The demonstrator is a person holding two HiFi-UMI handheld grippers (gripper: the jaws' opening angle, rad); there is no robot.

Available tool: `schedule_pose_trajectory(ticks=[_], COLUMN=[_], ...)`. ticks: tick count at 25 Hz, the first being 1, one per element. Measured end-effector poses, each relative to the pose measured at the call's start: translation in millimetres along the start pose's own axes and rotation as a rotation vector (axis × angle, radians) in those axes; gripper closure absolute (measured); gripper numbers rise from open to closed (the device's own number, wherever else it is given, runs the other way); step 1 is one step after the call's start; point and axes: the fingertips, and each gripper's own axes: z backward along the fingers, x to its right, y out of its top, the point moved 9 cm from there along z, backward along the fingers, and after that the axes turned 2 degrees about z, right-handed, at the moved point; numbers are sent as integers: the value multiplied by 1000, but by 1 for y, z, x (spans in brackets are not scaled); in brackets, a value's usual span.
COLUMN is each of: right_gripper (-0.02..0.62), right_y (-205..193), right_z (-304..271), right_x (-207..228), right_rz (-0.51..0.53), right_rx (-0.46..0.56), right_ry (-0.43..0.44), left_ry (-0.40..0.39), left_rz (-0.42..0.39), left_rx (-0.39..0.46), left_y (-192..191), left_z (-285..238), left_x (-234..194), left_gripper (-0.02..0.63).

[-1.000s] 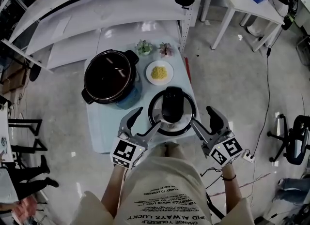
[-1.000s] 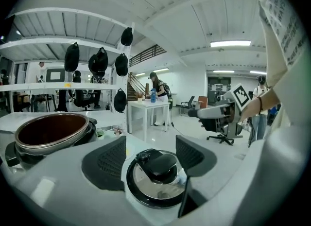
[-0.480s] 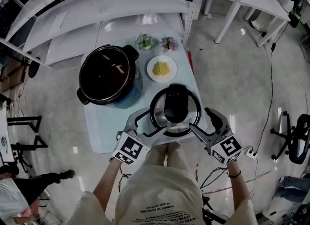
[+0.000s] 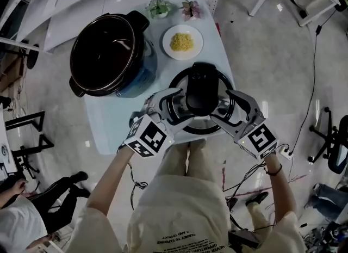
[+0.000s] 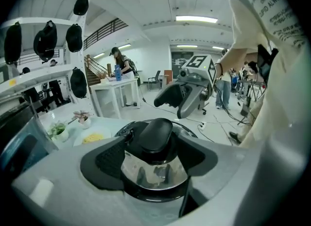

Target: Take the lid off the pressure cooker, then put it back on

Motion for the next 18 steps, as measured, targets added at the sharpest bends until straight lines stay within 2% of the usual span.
schedule_pose_trajectory(ticks=[4, 11, 18], right_gripper=[279, 281, 281], right_y=[-4, -11, -15], right_z=[-16, -35, -47], right_x=[2, 4, 6], right_rz=[15, 71, 120], right_rx=[18, -9, -17], right_ry=[67, 153, 218], left_ry=[-37, -135, -179], left_rz=[-8, -33, -71], left_rx=[-11, -39, -58], left_y=[-3, -9, -9], left_z=[-15, -40, -49], left_x=[-3, -1, -4], left_gripper=[285, 287, 287])
